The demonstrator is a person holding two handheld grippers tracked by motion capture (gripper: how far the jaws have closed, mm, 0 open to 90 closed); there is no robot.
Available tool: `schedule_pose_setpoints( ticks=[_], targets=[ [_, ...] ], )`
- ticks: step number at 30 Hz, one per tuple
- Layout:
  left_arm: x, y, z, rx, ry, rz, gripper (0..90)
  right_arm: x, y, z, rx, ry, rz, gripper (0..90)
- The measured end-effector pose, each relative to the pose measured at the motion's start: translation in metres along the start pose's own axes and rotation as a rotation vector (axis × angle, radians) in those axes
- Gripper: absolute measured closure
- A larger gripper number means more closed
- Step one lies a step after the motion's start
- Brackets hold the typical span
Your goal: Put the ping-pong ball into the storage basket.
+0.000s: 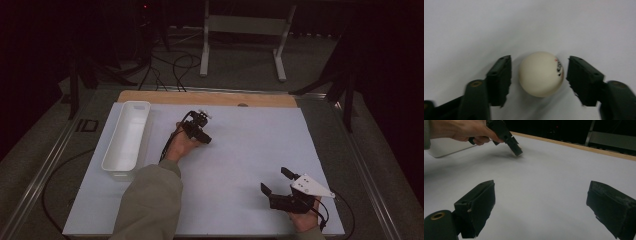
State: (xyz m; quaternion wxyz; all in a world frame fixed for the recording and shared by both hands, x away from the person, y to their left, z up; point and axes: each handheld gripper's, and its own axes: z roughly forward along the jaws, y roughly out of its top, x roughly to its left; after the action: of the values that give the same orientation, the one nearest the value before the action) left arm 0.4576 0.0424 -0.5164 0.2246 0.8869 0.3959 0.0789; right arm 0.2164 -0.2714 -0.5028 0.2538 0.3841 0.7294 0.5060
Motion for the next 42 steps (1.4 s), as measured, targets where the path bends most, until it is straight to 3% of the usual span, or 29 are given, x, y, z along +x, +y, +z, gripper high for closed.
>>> schedule_pose_setpoints(
  ticks=[4,14,42],
  targets=[
    [0.0,0.0,0.0,0.005,0.0,0.005,50.8,0.0,0.0,0.0,0.0,0.0,0.001,8.4],
    [0.001,0.0,-0.001,0.016,0.003,-0.001,51.6,0.0,0.0,0.0,0.0,0.0,0.0,8.3],
    [0.003,0.001,-0.021,-0.031,0.014,-0.009,51.7,0.0,0.0,0.0,-0.005,0.001,-0.002,8.3]
  ],
)
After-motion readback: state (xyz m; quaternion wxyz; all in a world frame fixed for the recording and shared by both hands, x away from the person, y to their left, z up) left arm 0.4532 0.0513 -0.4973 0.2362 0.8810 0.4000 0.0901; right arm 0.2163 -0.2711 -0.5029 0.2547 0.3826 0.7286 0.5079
